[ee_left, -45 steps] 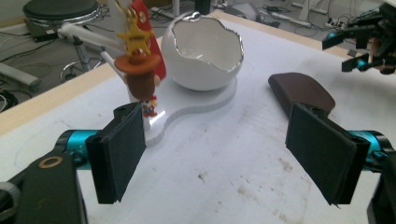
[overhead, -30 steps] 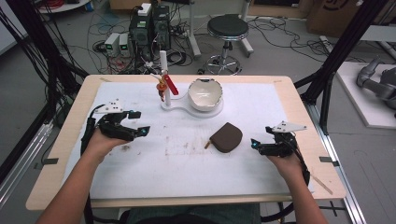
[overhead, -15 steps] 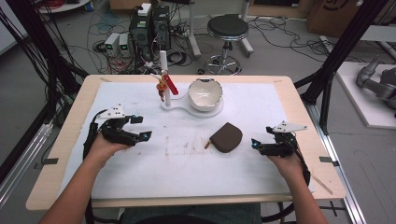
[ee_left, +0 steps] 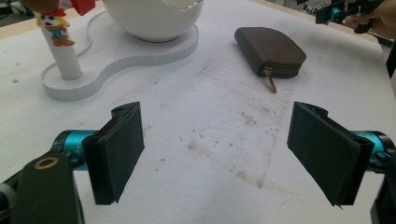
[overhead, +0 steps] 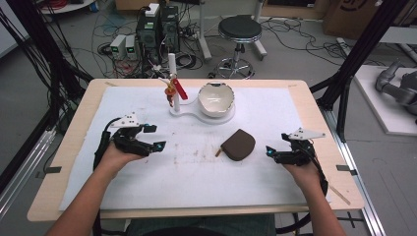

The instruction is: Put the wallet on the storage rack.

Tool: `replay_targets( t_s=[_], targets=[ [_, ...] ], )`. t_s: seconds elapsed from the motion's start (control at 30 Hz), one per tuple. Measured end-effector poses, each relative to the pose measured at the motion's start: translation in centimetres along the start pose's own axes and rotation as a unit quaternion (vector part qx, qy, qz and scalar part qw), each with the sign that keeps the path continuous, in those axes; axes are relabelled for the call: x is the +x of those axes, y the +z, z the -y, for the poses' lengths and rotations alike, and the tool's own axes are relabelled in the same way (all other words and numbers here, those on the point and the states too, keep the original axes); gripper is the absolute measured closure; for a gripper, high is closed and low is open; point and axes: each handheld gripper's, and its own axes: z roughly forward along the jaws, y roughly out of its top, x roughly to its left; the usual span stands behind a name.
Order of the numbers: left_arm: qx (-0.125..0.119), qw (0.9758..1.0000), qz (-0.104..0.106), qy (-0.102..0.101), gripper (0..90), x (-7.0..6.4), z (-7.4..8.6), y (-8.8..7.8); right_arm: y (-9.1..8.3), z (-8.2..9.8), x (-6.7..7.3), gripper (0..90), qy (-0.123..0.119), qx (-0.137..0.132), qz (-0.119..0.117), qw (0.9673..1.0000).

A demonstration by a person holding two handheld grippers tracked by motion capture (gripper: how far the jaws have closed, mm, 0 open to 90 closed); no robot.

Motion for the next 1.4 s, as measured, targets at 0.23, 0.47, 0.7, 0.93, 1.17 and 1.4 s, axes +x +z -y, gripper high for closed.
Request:
replay_targets(
  t_s=[0.23,0.47,0.7,0.93,1.17,1.4],
  targets=[
    [0.008,0.9998,0.015,0.009,18.7,-0.7,-0.5,1.9,-0.7,0.6,-0.2,16.7,0.006,0.000,0.006,1.0000],
    [0.015,0.9993,0.032,0.014,18.7,-1.3,-1.0,3.9,-1.4,1.0,-0.2,16.7,0.011,-0.002,0.011,0.9999],
    [0.032,0.9981,0.048,0.021,18.7,-2.3,-1.3,6.7,-2.0,1.6,-0.3,16.7,0.016,-0.002,0.017,0.9997],
    [0.053,0.9964,0.058,0.033,18.7,-3.1,-1.6,9.0,-2.0,1.6,-0.3,16.7,0.016,-0.002,0.017,0.9997],
    [0.065,0.9950,0.062,0.044,19.0,-3.5,-2.1,11.0,-1.9,1.5,-0.3,16.7,0.013,-0.002,0.015,0.9998],
    [0.086,0.9918,0.076,0.055,19.9,-4.6,-2.2,13.7,-1.9,1.5,-0.3,16.7,0.013,-0.002,0.014,0.9998]
  ],
)
